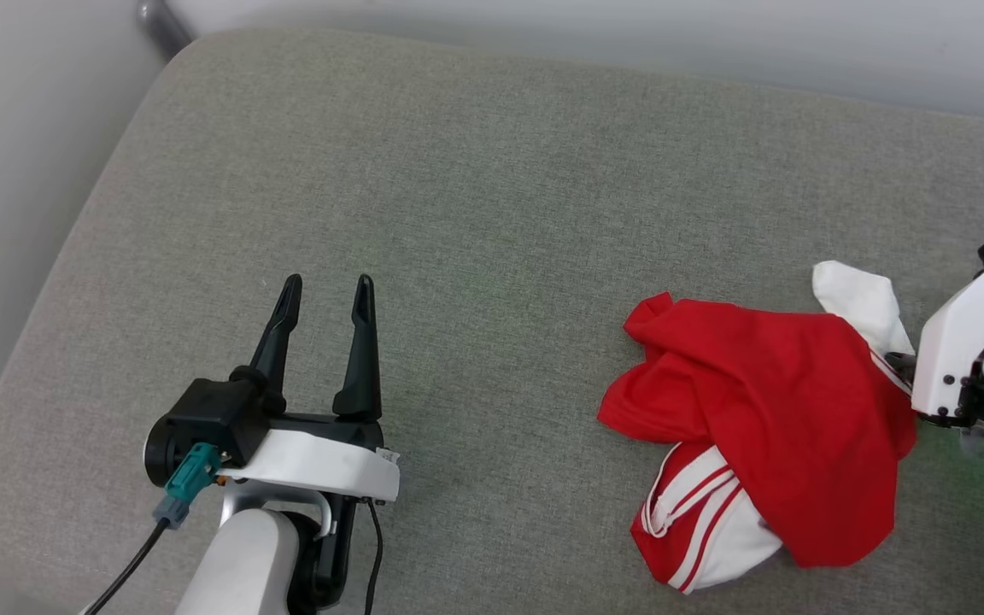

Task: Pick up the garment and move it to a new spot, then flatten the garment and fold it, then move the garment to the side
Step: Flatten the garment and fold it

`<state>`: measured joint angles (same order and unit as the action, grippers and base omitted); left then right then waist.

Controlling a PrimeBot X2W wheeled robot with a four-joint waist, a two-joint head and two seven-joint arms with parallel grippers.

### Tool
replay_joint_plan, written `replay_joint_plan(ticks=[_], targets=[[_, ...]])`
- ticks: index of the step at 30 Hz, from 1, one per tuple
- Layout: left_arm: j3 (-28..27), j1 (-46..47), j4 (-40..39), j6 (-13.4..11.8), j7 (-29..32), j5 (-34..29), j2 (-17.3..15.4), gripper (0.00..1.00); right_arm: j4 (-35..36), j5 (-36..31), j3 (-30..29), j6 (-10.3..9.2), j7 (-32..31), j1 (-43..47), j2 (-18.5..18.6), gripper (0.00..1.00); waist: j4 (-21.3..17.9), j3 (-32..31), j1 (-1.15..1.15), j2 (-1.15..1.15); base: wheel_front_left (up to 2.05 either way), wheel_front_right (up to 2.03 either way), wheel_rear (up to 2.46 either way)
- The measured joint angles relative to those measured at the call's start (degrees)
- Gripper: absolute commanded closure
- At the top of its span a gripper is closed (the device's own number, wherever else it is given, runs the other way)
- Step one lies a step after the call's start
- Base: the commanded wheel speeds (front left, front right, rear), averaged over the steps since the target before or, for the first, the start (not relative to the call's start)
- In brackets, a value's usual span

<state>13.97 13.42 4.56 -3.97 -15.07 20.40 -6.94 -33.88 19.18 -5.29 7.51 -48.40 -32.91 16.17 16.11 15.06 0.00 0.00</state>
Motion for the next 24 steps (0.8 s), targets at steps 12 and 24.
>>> replay_joint_plan(ticks=[12, 24], targets=[[-2.4, -2.3, 1.4, 1.0, 0.0, -1.7, 0.2, 0.0, 4.9, 1.8, 7.0, 0.0, 9.1, -2.7, 2.9, 1.0, -3.3, -4.0, 0.0, 0.0, 0.0, 0.0, 0.0], [-2.4, -4.8, 1.1, 0.9, 0.8, -1.6, -1.2, 0.0, 17.0, -2.5, -9.2, 0.0, 9.6, 10.1, 7.1, 1.0, -10.5, -8.0, 0.0, 0.0, 0.0, 0.0, 0.0]])
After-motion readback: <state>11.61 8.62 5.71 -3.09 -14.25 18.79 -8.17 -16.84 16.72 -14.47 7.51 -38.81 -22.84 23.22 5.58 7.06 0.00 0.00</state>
